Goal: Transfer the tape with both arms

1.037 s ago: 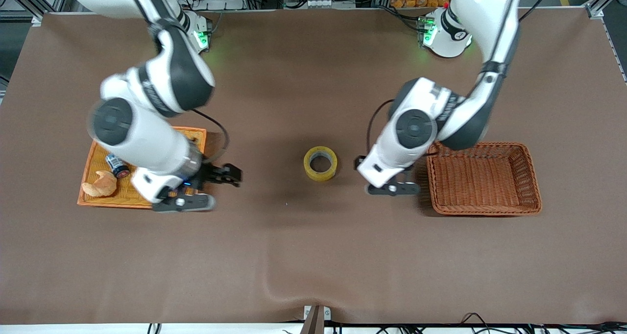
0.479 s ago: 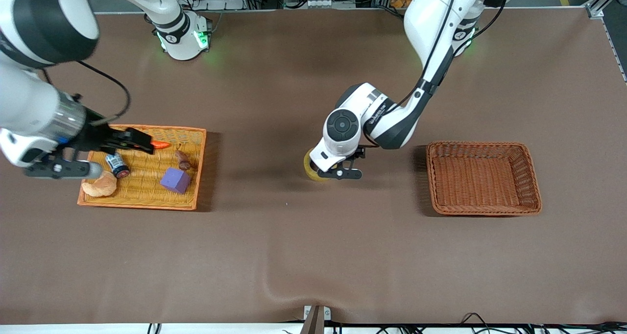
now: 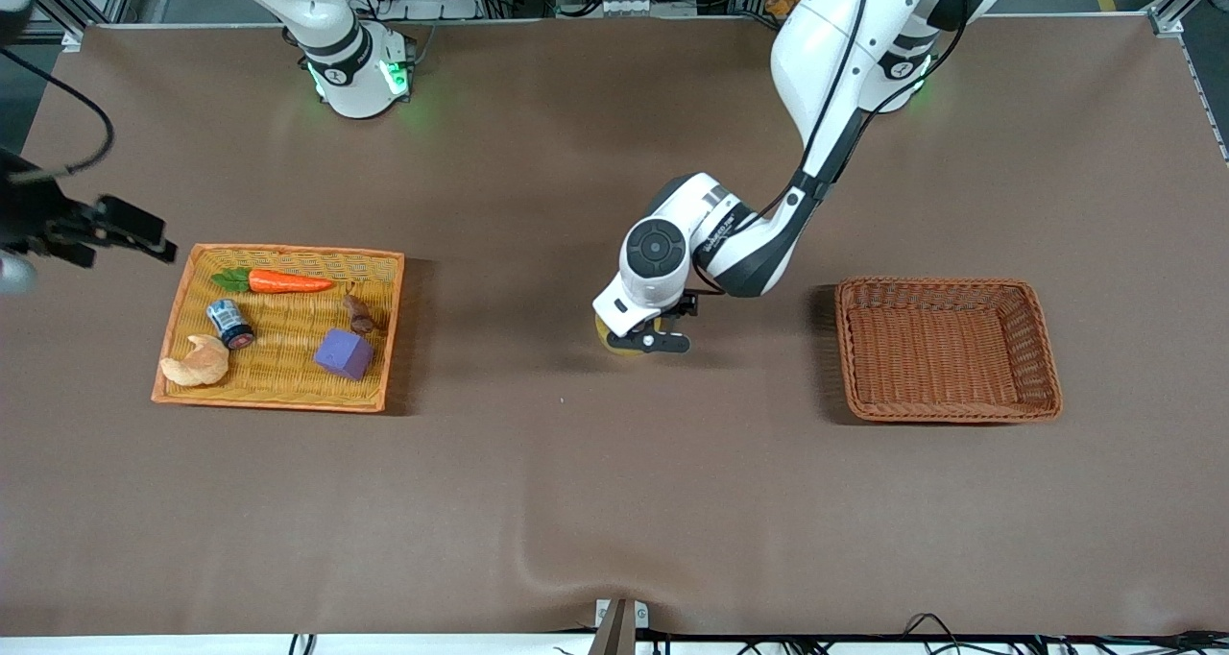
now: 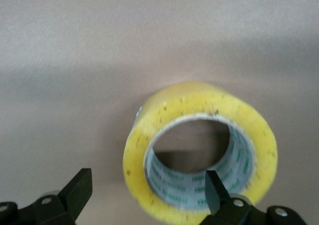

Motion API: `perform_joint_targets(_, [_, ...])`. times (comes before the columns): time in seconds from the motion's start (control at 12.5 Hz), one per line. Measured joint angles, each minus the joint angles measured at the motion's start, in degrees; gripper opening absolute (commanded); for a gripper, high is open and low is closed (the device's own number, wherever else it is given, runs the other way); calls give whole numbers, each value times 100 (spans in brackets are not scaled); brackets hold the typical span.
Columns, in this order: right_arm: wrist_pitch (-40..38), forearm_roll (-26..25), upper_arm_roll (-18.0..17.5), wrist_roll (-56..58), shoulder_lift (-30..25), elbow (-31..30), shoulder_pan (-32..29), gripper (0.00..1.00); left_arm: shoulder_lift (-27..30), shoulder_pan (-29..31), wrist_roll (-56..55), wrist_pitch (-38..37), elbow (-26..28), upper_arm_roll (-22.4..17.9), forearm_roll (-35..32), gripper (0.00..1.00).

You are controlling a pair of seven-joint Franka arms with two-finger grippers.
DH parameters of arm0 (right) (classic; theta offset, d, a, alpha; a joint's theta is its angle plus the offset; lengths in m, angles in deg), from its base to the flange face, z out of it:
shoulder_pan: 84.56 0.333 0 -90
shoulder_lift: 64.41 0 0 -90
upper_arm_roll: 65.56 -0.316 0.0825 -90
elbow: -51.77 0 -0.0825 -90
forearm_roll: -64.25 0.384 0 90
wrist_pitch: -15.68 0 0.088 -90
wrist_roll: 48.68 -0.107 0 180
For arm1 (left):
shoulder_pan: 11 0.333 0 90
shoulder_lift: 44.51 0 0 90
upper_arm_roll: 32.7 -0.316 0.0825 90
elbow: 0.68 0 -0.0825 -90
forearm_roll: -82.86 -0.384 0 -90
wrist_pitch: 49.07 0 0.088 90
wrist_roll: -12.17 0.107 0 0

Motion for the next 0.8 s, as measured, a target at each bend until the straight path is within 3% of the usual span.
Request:
perform_joint_targets(0.08, [1, -31, 0, 181, -153, -162, -139, 100, -59, 3, -14, 113, -1, -7, 0, 0])
perform_joint_targets(0.32, [14, -125, -3, 670, -257, -351, -484, 100, -114, 4, -354, 185, -9, -10, 0, 0])
perform_joint_targets(0.8, [-266, -434, -131, 689, -211, -467, -483, 100, -84, 26, -979, 221, -119, -41, -1, 0])
